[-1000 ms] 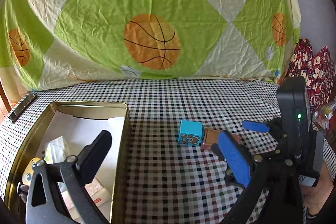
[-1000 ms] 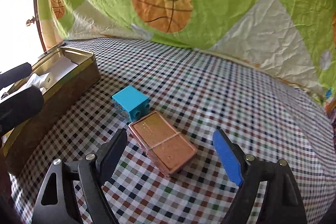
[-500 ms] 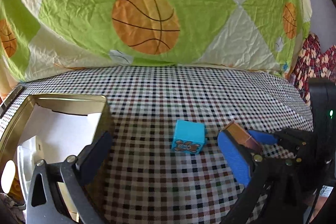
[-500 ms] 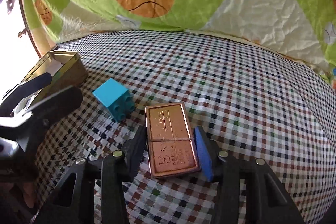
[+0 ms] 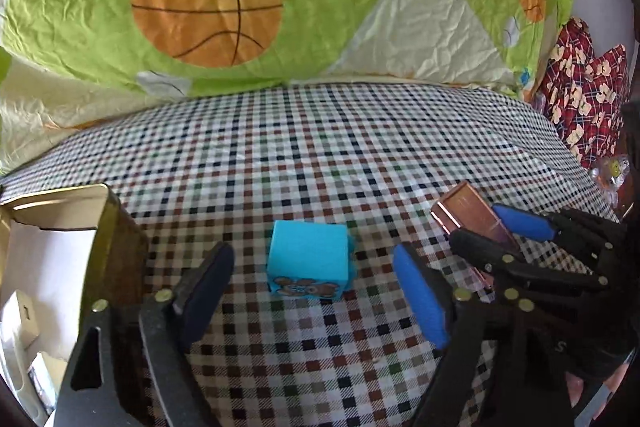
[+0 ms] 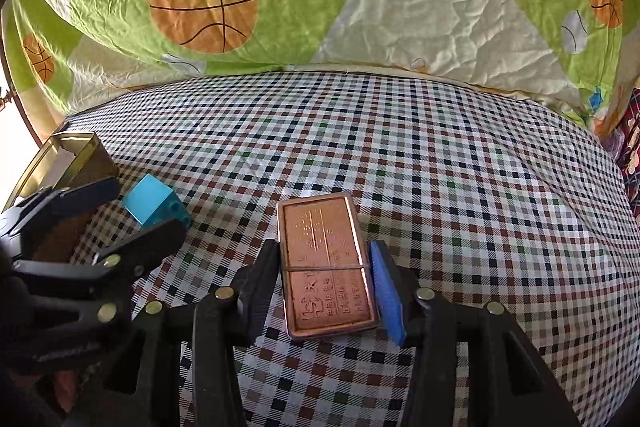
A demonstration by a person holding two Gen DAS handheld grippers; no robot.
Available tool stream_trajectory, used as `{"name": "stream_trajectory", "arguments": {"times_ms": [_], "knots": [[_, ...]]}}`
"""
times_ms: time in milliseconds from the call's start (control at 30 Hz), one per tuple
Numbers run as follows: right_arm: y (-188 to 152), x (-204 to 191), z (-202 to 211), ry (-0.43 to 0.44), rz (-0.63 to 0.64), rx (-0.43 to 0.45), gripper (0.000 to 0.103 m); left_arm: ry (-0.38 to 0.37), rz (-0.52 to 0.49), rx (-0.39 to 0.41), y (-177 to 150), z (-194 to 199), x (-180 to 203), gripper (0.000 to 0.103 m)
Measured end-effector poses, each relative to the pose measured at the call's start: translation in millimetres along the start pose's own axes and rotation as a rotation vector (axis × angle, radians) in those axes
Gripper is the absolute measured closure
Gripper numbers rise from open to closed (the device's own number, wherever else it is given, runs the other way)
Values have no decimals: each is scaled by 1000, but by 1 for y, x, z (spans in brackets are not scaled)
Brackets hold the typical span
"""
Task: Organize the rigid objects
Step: 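Grasp the blue cube with left tool while right tool lifts the copper plate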
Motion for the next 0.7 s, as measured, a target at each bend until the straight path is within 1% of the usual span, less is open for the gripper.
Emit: {"name": "stream_trajectory", "arguments": {"times_ms": [33, 67, 100, 300, 433, 533, 700], "knots": [[0, 0, 1, 0, 1, 4, 54, -14, 4, -15, 0, -3, -1, 43], [-1, -2, 2, 1, 2, 11, 54, -26, 6, -29, 0, -5, 0, 58], [0, -2, 4, 0, 1, 19, 54, -32, 7, -36, -1, -6, 0, 61], [1, 2, 24, -24, -21, 122, 54, -44, 20, -9, -2, 2, -2, 61], [2, 6, 38, -37, -37, 196, 54, -45, 22, 24, -3, 12, -3, 61], [2, 7, 43, -17, -41, 217, 54, -40, 17, 56, -2, 21, -4, 61], [0, 6, 50, 4, -47, 237, 54, -9, -19, 121, -3, 36, -2, 61]]}}
Point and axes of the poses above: each gripper's, at about its wrist camera, not at the fingertips, and z roughly against the way its jaws point, x to its right, y to its top, the point moved 4 cm from there along -z, roughly the way its jaws point, and after that the axes turned 13 degrees about -y, right-handed, at the moved point
